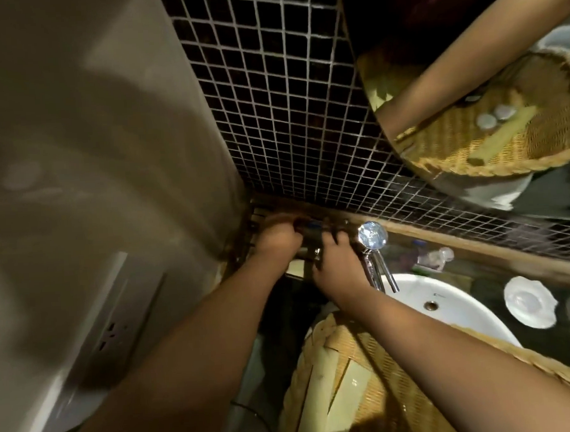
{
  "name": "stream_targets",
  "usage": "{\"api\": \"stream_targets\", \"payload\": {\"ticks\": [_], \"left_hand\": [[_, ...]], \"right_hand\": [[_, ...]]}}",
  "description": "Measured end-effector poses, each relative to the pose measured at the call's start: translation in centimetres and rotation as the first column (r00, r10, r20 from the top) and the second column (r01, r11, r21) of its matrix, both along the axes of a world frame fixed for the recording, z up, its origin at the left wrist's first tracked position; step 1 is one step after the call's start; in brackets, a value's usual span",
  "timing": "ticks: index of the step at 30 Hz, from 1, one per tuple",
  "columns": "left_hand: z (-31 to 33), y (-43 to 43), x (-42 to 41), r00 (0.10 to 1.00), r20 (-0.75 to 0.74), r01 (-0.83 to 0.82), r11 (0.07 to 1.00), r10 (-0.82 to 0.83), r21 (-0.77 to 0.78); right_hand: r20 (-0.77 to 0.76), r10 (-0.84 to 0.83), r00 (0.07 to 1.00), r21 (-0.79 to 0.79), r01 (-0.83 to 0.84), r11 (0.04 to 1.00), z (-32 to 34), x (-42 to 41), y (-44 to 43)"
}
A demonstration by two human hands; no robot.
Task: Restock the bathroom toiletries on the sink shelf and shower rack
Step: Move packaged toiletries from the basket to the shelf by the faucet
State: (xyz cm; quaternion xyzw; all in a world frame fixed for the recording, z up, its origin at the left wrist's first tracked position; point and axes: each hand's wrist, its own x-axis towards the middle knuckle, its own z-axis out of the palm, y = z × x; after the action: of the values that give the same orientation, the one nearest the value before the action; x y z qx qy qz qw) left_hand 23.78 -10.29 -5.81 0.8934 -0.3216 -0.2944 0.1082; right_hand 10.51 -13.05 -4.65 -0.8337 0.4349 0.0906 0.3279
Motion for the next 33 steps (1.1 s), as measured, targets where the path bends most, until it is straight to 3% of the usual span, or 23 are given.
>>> {"api": "stream_targets", "payload": {"ticks": [5,10,14,23,28,30,33], "left_hand": [[-1.1,0.3,0.4,0.973,0.083,0.214,0.977,-0.215,0.019],[-1.8,3.1,-0.9,0.888,0.313,0.34,0.94,-0.336,0.044],[-2.9,5.1,-1.8,0.878,0.287,0.354,0.923,-0.384,0.152],[0.0,6.2,-2.4,0.849,0.41,0.332,0.94,-0.333,0.076],[2.4,9.2,-3.9,0.865,0.452,0.306,0.943,-0.218,-0.13],[3.5,10.1,-5.4,0.89,0.407,0.276,0.954,-0.208,-0.116],[4.9,11.7,-8.8,0.858,0.474,0.317,0.93,-0.197,-0.186]], "right_hand": [[-0.055,0.177,0.983,-0.007,-0.177,0.984,-1.1,0.0,-0.4],[-0.145,0.213,0.966,-0.066,-0.224,0.972,-1.8,0.2,-0.3],[-0.169,0.185,0.968,-0.057,-0.197,0.979,-1.9,0.7,0.0],[-0.146,0.233,0.961,-0.08,-0.247,0.966,0.4,-0.8,0.7],[-0.13,0.27,0.954,-0.148,-0.288,0.946,3.3,-3.8,2.1],[-0.091,0.271,0.958,-0.164,-0.282,0.945,4.1,-5.4,2.6],[-0.014,0.282,0.959,-0.205,-0.279,0.938,4.7,-8.3,3.4]]}}
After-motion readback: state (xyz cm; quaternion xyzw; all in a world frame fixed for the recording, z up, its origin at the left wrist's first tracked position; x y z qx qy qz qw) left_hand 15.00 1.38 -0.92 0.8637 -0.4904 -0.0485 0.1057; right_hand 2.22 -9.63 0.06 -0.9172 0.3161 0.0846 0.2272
